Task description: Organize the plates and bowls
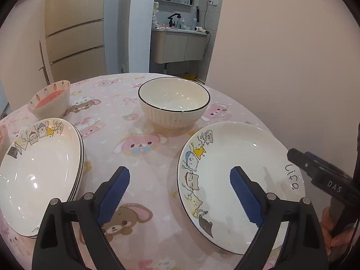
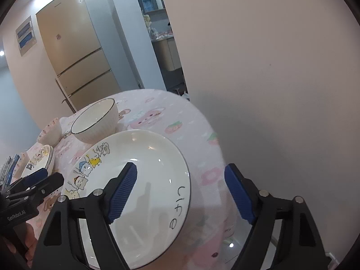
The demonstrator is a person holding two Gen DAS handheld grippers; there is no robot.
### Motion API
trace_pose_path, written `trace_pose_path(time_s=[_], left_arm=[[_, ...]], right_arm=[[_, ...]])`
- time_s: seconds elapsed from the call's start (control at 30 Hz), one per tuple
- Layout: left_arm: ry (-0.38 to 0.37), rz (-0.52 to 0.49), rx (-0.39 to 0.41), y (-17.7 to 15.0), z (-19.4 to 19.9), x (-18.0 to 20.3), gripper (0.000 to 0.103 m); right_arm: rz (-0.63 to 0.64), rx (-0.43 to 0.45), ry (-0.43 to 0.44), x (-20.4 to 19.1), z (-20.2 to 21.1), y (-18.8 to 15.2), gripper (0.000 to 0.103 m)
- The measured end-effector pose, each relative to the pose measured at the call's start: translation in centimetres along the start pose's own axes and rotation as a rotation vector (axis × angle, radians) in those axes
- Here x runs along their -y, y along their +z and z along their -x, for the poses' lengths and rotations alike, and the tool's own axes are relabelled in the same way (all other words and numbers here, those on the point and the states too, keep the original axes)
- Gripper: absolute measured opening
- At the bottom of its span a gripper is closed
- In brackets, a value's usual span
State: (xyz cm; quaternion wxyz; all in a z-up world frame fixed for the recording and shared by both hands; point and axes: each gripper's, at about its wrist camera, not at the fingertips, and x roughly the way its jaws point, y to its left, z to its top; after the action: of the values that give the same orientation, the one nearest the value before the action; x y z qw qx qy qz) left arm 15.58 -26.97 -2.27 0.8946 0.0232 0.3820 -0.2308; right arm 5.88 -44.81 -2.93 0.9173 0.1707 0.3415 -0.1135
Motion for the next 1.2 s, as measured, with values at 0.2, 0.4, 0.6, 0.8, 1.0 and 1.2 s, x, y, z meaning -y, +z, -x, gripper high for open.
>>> trace_pose_path(time_s=[0.2, 0.4, 0.6, 0.8, 1.0, 1.2], left_arm=[[-0.042, 0.010, -0.063, 0.2, -1.7, 0.2, 0.080], [-0.075, 0.047, -0.134, -0.3, -3.8, -0.1, 0.066], [-0.107, 0.050, -0.150, -0.9, -4.5, -0.2, 0.049], [-0.090, 0.005, -0.117, -1.6, -4.5, 0.6, 0.034], [-0.110, 0.026, -0.151, -1.4, -4.2, 0.2, 0.030], [-0.101, 0.003, -0.126, -1.3, -1.9, 0.8, 0.030]], right_arm=[[-0.019, -0.058, 0.017, -0.4, -1.4, 0.0, 0.064], [-0.051, -0.094, 0.037, 0.3, -2.1, -0.3, 0.040], [-0.094, -0.132, 0.103, 1.3, -2.7, -1.1, 0.020], [-0.150, -0.130, 0.165, 2.2, -3.0, -1.5, 0.013], [-0.142, -0.128, 0.129, 1.7, -2.8, -1.3, 0.014], [-0.109, -0.099, 0.111, 1.1, -1.2, -0.4, 0.014]])
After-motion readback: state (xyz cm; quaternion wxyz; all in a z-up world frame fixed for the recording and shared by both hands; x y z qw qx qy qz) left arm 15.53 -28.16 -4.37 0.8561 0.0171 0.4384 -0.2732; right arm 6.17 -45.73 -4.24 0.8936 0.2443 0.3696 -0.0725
